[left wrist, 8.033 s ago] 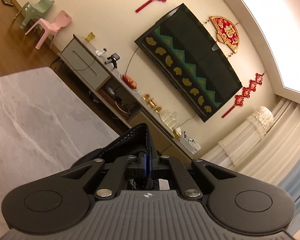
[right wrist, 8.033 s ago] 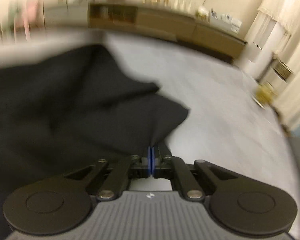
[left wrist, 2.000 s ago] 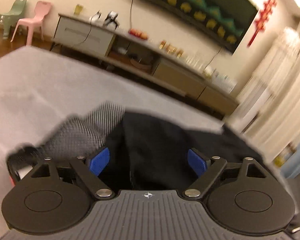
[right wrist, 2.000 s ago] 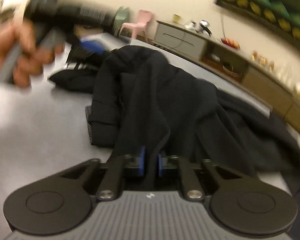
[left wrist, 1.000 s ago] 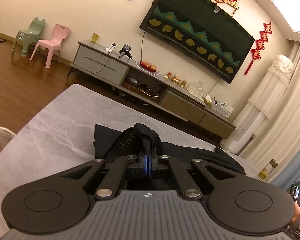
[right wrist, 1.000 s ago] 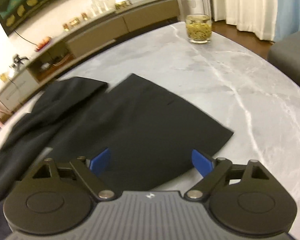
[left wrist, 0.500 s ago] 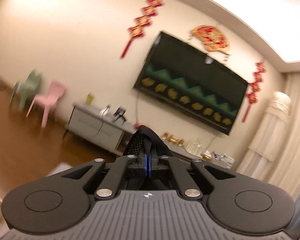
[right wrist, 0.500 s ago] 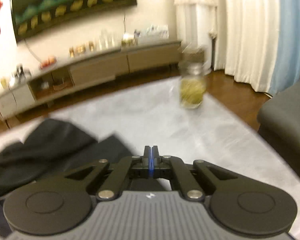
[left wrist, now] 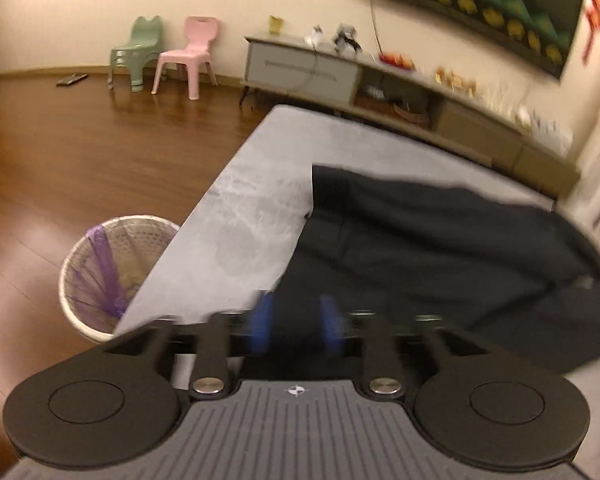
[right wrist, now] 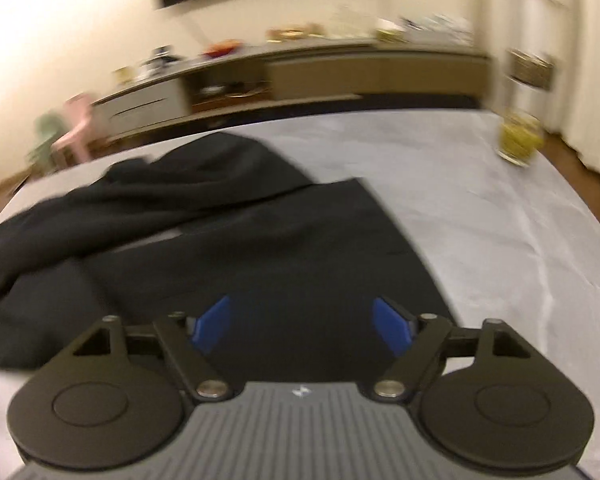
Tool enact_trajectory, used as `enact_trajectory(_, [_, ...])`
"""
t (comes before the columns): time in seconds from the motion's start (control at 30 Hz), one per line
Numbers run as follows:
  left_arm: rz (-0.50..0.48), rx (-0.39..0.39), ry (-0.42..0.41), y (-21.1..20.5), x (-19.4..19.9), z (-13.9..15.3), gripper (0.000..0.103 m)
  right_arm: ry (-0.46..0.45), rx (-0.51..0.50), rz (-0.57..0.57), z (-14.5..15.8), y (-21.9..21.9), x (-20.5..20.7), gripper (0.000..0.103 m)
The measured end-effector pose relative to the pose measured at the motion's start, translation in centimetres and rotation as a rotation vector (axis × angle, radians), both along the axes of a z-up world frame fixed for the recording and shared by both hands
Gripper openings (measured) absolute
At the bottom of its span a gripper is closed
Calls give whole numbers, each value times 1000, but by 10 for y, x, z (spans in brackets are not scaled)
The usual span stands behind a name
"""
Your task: Fold clothes
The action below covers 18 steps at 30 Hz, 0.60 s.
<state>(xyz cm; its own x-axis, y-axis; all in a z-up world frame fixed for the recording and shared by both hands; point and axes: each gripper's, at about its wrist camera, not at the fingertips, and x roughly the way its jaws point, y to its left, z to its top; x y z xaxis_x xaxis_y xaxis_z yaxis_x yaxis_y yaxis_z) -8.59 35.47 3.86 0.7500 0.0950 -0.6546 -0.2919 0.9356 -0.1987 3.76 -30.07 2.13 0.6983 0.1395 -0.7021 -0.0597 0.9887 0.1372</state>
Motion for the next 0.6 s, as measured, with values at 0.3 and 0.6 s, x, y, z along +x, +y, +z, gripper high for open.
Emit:
enact_trajectory(0.3, [41,-154,-44,15,18,-1,88,57,-93,156,-12,39,4,81])
enact_trajectory(0.6, [-9,-313,193,-23,130,-49,89,78,-8,-116,-7,-3,1,84])
